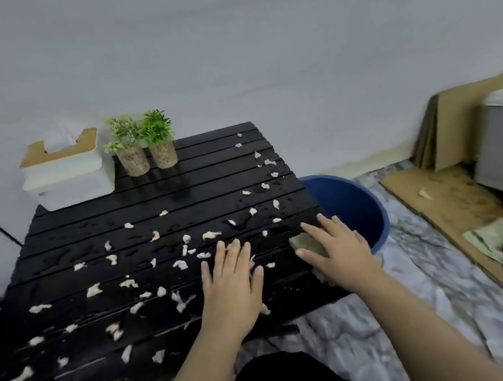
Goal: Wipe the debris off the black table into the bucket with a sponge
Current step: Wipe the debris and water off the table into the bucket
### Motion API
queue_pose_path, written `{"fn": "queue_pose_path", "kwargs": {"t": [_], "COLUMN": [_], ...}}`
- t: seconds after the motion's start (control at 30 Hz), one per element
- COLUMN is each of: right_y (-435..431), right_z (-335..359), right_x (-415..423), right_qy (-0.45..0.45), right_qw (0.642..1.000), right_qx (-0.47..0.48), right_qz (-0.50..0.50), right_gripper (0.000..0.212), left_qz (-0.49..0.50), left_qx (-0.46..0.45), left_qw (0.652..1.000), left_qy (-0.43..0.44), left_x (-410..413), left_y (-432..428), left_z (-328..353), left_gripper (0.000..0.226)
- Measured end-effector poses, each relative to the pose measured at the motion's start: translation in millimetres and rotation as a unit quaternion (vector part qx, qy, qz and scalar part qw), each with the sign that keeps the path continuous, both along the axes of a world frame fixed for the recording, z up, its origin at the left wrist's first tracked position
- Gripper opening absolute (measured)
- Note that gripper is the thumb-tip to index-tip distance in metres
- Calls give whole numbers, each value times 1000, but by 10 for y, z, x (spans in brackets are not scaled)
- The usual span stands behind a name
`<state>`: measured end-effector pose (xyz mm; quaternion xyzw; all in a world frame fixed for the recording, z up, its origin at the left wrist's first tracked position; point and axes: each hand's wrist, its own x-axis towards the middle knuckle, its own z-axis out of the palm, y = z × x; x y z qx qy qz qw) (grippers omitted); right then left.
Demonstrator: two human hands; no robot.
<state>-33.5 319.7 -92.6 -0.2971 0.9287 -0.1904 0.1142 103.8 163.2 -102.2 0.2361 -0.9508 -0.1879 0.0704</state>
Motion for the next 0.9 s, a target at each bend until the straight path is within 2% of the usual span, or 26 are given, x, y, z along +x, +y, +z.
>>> {"fn": "queue_pose_path", "kwargs": {"t": [0.1,0.2,0.3,0.4,0.57,0.63,0.7,0.8,0.9], "right_y": [80,76,83,49,-34,-28,-8,-76,-335], "right_z": [-100,-139,-169,-202,-224,-180,-90,136,356], "right_x": [55,59,38,73,144,144,161,262,528], "right_qy": [-4,53,68,107,150,140,101,35,-47], "right_qw": [1000,996,992,991,984,984,982,958,933], "right_qx": [-23,-54,-34,-32,-85,-101,-160,-280,-348], "right_qz": [-1,54,104,78,45,41,18,-50,-76], "right_gripper": [55,48,43,38,31,30,31,30,30], "left_qz": [6,13,12,14,12,16,19,31,74], "left_qx": [-10,-32,-40,-43,-15,-1,2,3,17], "left_qw": [1000,999,998,998,1000,1000,999,997,993], "left_qy": [-27,-38,-43,-38,-14,11,36,70,93], "left_x": [26,25,22,16,39,87,165,364,711], "left_y": [98,114,105,103,101,61,-30,-267,-577], "left_z": [-78,-153,-201,-220,-176,-94,16,168,252], "left_gripper": [56,57,57,58,54,53,53,54,52]}}
